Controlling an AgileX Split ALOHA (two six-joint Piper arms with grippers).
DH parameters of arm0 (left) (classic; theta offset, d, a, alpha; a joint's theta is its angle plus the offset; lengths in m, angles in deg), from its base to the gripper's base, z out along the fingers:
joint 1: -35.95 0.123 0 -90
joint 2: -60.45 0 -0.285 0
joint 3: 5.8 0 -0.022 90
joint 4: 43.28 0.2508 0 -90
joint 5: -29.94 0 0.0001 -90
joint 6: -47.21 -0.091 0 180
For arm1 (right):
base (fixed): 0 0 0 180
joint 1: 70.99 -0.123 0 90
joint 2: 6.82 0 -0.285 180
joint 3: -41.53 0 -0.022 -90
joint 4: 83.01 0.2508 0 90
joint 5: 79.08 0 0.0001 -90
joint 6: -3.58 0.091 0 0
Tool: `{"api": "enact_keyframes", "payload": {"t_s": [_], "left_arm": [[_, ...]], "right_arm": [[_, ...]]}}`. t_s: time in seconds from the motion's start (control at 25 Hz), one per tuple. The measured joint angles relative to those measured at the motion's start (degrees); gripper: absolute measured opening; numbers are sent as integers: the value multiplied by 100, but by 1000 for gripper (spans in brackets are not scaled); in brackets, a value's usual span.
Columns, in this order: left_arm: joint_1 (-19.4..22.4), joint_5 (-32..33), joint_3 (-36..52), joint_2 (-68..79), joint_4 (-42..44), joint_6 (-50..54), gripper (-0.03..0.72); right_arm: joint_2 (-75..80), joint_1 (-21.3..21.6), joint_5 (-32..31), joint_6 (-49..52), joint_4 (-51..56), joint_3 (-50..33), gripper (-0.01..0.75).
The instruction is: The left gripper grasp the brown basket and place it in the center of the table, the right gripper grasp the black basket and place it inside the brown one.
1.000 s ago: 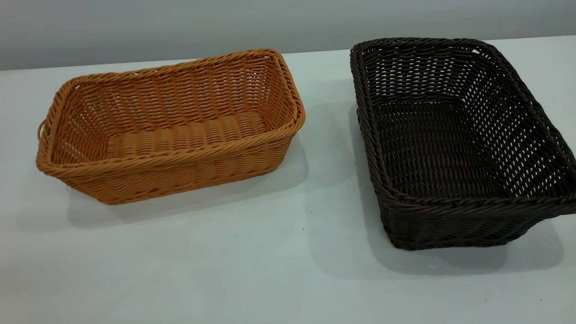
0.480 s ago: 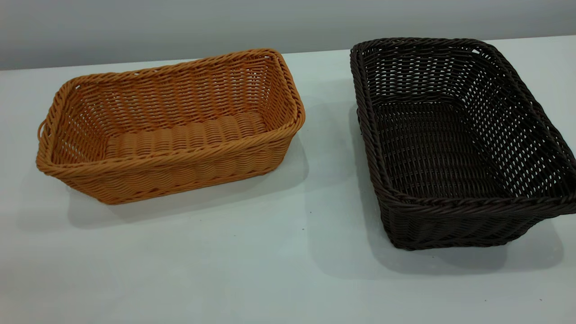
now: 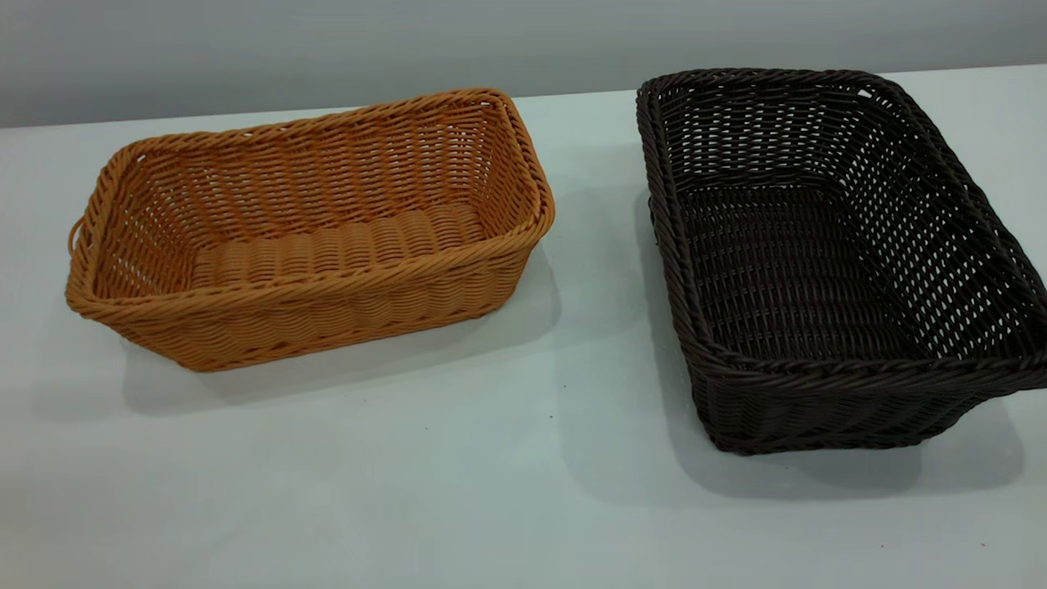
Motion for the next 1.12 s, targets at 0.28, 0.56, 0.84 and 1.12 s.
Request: {"api": "enact_keyframes", "payload": {"t_s": [0.28, 0.56, 0.84, 1.12], "left_arm": [[0, -33, 0, 0, -5, 0, -1], [0, -31, -7, 0, -20, -66, -1], [0, -237, -222, 92, -534, -784, 148], [0, -253, -678, 848, -591, -1174, 400]], "right_arm": [[0, 0, 5, 19, 98, 0, 6], [0, 0, 23, 47, 98, 0, 6], [0, 0, -81, -90, 144, 109, 129], [329, 0, -180, -90, 138, 522, 318]]}}
